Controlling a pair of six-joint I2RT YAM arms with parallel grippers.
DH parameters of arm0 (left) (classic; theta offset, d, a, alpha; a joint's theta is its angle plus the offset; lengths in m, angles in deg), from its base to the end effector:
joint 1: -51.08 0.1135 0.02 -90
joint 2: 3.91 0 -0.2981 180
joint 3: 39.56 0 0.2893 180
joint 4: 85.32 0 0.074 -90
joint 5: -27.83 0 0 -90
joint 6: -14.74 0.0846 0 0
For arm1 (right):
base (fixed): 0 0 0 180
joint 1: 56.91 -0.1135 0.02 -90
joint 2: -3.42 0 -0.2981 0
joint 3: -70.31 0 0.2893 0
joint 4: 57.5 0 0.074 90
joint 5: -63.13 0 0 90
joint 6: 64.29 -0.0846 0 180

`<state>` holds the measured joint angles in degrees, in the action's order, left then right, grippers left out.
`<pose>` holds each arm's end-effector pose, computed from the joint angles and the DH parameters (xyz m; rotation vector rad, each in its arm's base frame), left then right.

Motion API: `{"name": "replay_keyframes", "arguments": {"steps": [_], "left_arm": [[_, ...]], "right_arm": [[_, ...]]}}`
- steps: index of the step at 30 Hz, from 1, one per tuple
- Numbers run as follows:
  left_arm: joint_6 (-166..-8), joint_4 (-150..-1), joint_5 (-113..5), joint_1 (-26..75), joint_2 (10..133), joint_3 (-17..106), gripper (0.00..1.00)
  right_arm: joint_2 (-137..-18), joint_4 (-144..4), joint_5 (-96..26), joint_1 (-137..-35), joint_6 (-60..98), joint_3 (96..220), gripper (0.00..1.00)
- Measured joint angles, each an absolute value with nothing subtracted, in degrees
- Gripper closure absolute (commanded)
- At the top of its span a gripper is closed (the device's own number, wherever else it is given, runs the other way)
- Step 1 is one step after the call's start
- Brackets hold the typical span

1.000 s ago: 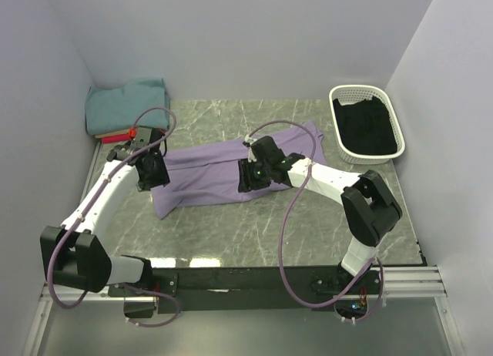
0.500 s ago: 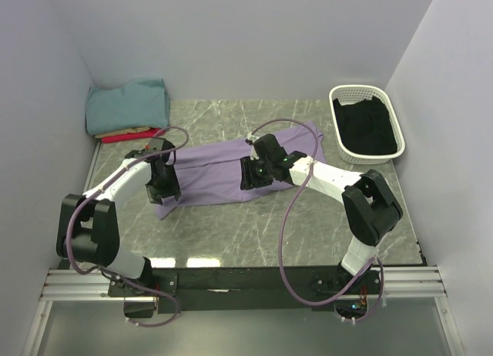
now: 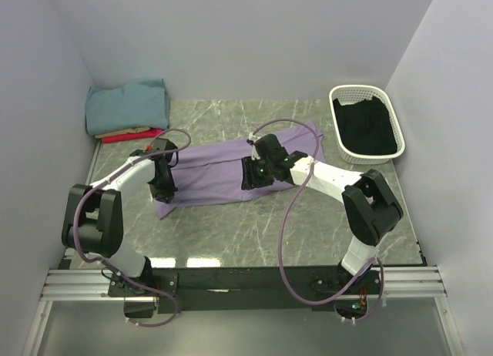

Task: Fold and stack the t-shirts
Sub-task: Fold the tshirt

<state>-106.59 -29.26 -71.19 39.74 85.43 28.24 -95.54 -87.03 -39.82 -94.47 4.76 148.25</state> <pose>0.3159 -0.0498 0.1515 -0.5245 2.8336 0.0978 0.3340 0.2807 0.1834 -0.4726 2.5170 0.7017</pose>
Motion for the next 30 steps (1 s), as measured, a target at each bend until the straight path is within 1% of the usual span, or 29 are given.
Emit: {"name": "replay_keyframes", "arguments": {"steps": [1, 9, 15, 18, 20, 21, 22, 23, 24, 25, 27, 28, 30], "left_arm": [[-106.4, -29.4, -71.6, 39.7, 85.6, 28.2, 0.99], [-105.6, -28.0, -73.7, 39.7, 85.9, 28.9, 0.99], [-102.0, -23.0, -77.9, 39.7, 86.6, 36.3, 0.99], [-100.5, -21.5, -79.6, 39.7, 87.1, 39.8, 0.94], [-99.5, -20.7, -80.2, 39.7, 87.7, 41.5, 0.83], [-99.0, -20.3, -80.3, 39.7, 88.3, 42.1, 0.80], [-98.6, -19.8, -80.5, 39.7, 88.9, 42.6, 0.80], [-98.5, -19.5, -80.9, 39.7, 89.6, 43.0, 0.74], [-98.4, -19.3, -81.2, 39.7, 90.2, 43.0, 0.51], [-98.2, -19.0, -81.4, 39.7, 90.9, 43.0, 0.42], [-98.0, -18.3, -81.7, 39.7, 92.0, 43.0, 0.26], [-98.5, -17.8, -82.3, 39.7, 92.4, 43.0, 0.20], [-99.0, -17.1, -84.1, 39.6, 93.0, 43.0, 0.17]], "right_arm": [[-95.5, -87.0, -39.8, -94.5, 4.8, 148.3, 0.47], [-95.5, -86.7, -39.9, -94.3, 4.8, 147.9, 0.47], [-95.5, -86.9, -39.3, -94.3, 4.8, 147.8, 0.47], [-95.7, -87.2, -38.9, -94.1, 5.0, 147.8, 0.47], [-96.1, -87.3, -38.6, -94.0, 5.2, 147.8, 0.47], [-96.4, -87.4, -38.5, -94.0, 5.3, 147.8, 0.47], [-96.6, -87.6, -38.4, -93.9, 5.4, 147.8, 0.47], [-96.8, -87.8, -38.3, -93.9, 5.5, 147.8, 0.47], [-97.0, -87.8, -38.2, -93.9, 5.5, 147.8, 0.47], [-97.1, -88.0, -38.1, -93.8, 5.7, 147.8, 0.47], [-97.1, -88.2, -38.0, -93.7, 5.7, 147.8, 0.47], [-97.1, -88.1, -37.8, -93.6, 5.7, 147.8, 0.47], [-97.1, -88.2, -37.3, -93.5, 5.8, 147.8, 0.47]]}}
